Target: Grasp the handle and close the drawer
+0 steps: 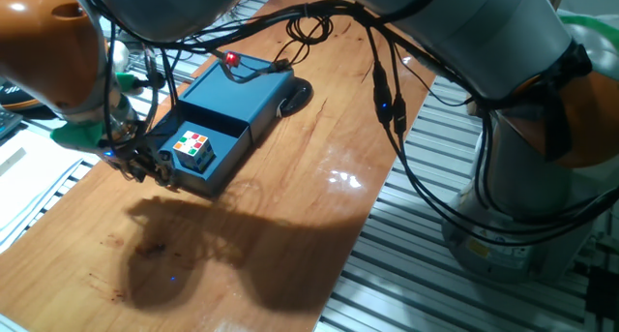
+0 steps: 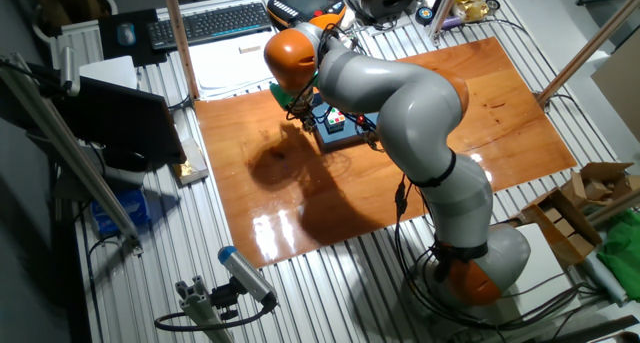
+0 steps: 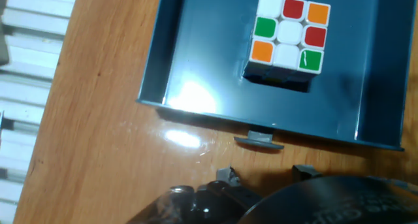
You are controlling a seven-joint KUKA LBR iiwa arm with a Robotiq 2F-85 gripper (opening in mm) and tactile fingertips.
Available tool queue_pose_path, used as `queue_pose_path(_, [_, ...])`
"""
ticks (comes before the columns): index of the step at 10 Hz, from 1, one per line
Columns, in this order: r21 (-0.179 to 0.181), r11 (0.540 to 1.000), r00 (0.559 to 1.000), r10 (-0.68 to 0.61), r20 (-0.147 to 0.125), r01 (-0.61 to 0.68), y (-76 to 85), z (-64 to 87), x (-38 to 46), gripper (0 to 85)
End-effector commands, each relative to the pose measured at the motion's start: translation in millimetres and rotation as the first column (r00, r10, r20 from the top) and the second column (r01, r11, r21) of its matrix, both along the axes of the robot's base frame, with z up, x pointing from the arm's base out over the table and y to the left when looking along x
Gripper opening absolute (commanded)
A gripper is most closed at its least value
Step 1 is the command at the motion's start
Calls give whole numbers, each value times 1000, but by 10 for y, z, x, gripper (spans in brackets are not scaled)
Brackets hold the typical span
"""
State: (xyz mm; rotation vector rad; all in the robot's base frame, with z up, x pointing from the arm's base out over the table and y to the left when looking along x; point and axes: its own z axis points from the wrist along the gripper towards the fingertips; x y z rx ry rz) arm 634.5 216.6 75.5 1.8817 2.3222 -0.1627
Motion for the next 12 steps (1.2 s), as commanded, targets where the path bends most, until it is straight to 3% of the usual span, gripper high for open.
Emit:
queue_pose_path(1, [-4, 1000, 1000, -2, 1, 2, -10, -18, 2, 483])
queue_pose_path(12, [-13, 997, 997, -70, 12, 70, -144, -223, 2, 550])
